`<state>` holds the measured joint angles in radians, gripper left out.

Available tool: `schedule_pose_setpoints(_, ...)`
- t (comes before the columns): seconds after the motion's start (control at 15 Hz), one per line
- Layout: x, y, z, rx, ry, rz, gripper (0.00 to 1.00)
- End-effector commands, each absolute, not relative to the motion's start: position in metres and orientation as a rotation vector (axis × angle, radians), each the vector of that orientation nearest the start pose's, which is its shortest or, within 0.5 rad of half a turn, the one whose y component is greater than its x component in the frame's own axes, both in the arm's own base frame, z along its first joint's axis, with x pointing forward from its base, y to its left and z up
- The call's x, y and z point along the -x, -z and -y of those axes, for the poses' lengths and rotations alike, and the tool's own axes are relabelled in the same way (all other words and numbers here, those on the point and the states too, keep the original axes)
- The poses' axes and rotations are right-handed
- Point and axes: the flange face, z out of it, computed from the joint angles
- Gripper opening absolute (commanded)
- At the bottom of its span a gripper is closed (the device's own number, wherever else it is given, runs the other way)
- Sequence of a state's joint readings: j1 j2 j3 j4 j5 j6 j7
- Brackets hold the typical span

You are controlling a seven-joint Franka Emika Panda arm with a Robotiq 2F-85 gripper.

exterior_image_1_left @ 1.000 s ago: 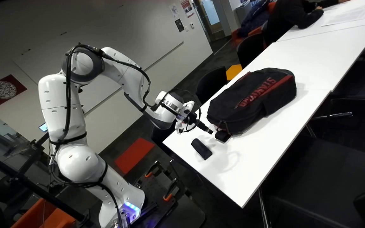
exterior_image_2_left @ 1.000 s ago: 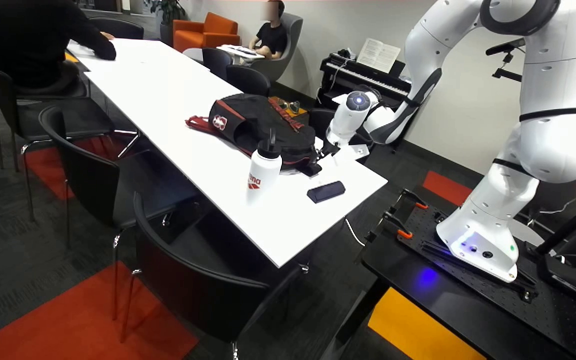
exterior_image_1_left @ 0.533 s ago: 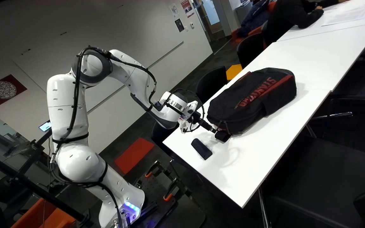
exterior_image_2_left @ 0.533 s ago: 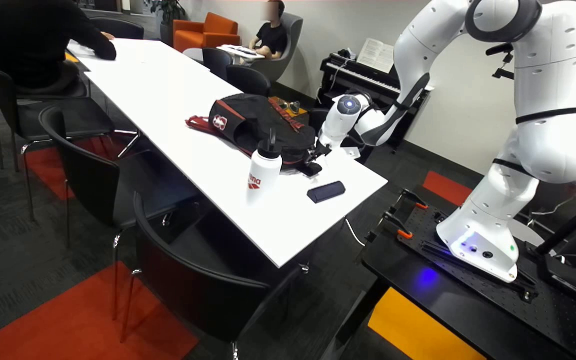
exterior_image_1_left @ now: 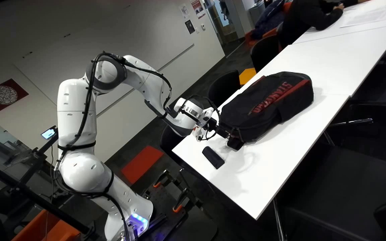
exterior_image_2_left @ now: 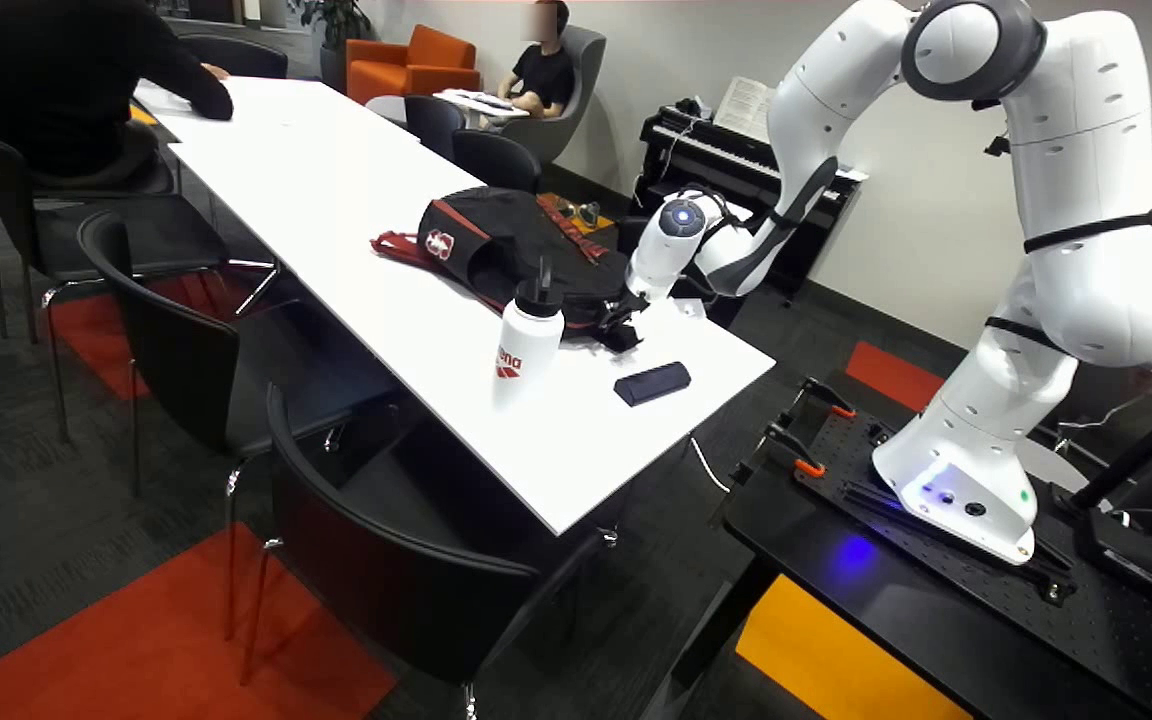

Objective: Open the zipper of the bag on the table

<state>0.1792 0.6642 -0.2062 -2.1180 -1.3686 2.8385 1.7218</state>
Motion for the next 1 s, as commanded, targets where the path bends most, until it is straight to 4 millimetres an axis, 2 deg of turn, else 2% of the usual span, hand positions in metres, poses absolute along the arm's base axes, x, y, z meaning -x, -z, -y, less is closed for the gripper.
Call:
schedule_pose_setpoints(0.0,-0.538,-0.082,-0.027,3.361,0.728,-0.697,0.72)
schedule_pose_setpoints(0.6,-0.536,-0.084,-0.03,3.355,0.734,-0.709,0.04)
schedule_pose_setpoints(0.67,-0.533,-0.085,-0.03,3.361,0.731,-0.696,0.0)
schedule_pose_setpoints(0.93,-0.504,-0.1,-0.035,3.401,0.765,-0.564,0.01)
